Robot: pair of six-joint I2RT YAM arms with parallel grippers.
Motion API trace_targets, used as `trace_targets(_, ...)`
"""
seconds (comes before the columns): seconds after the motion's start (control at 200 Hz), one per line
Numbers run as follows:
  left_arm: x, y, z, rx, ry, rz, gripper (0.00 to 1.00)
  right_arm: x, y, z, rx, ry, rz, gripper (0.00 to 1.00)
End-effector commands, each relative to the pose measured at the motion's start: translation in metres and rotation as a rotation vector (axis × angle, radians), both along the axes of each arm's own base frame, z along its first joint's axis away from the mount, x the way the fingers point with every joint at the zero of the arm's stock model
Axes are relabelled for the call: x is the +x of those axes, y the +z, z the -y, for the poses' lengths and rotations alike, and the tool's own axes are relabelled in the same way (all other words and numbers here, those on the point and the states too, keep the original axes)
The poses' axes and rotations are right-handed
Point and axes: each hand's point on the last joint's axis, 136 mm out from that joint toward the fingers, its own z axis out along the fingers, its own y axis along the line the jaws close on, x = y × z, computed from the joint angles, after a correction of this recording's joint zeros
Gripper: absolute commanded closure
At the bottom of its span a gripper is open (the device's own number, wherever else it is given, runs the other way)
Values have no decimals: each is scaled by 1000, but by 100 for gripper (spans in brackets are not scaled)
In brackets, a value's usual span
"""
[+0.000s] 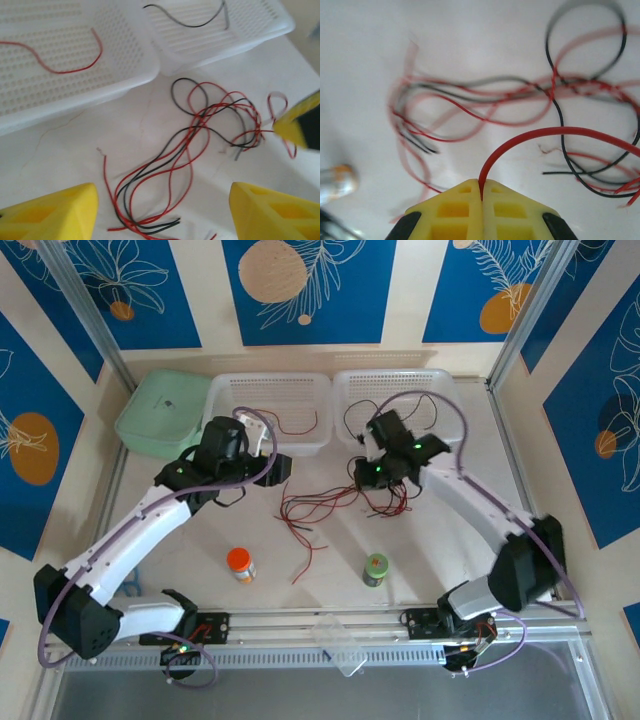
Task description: Untangle the cables
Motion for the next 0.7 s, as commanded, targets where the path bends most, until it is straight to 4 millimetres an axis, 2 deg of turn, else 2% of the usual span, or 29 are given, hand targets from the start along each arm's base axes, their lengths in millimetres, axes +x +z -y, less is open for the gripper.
trace_targets(0.0,-13,18,18,-55,-116,78,31,-16,57,-7,176,27,7,100)
trace_targets(0.225,-26,35,26,-77,-173,160,31,-21,158,-18,350,88,161,100)
trace_targets(0.435,-39,51,40,-121,-250,226,31,-34,234,-27,507,145,288,100)
trace_targets(0.695,-45,45,59,-86,-304,228,31,-50,326,-19,603,180,488,100)
